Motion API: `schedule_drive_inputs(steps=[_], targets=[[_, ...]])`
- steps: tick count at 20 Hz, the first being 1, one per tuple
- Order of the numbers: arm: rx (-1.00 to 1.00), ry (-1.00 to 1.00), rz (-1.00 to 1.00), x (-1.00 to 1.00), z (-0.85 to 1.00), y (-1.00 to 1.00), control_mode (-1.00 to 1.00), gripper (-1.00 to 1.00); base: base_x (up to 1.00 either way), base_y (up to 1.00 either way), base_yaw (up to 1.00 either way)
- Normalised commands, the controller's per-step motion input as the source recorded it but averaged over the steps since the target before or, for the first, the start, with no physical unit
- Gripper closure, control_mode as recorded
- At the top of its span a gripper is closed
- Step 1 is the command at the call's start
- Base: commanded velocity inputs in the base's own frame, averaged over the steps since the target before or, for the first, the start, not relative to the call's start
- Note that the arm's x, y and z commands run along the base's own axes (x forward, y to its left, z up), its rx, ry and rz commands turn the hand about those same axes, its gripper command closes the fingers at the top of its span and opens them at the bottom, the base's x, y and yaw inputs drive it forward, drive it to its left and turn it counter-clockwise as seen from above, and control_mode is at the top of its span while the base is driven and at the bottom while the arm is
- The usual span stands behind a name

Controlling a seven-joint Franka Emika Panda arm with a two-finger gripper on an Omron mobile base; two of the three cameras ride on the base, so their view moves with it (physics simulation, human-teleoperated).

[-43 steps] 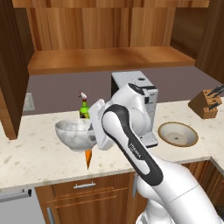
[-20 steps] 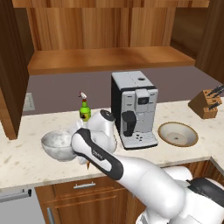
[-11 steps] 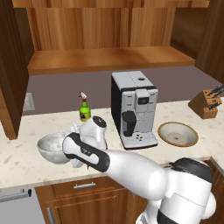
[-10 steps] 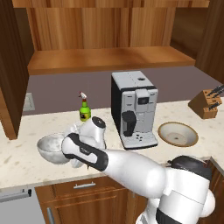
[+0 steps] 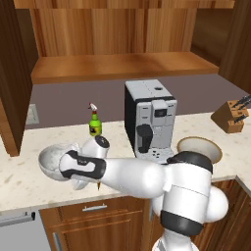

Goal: Pick both bowls and place them on the counter. Then place the cheese in one bowl and place the tomato in the other bowl.

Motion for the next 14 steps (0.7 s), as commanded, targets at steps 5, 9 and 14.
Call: schedule_drive_inputs(steps=[5,9,14], targets=[[0.0,0.0,0.04,0.19,-0.21,0.17,-1.0,1.0,0.0,0.0,0.0],[-0.02,-0.02,0.04,0.02,-0.04,0.08,-1.0,-1.0,0.0,0.0,0.0],[-0.03,-0.04,0.05,0.0,0.0,0.01,-1.0,-1.0,0.0,0.0,0.0]])
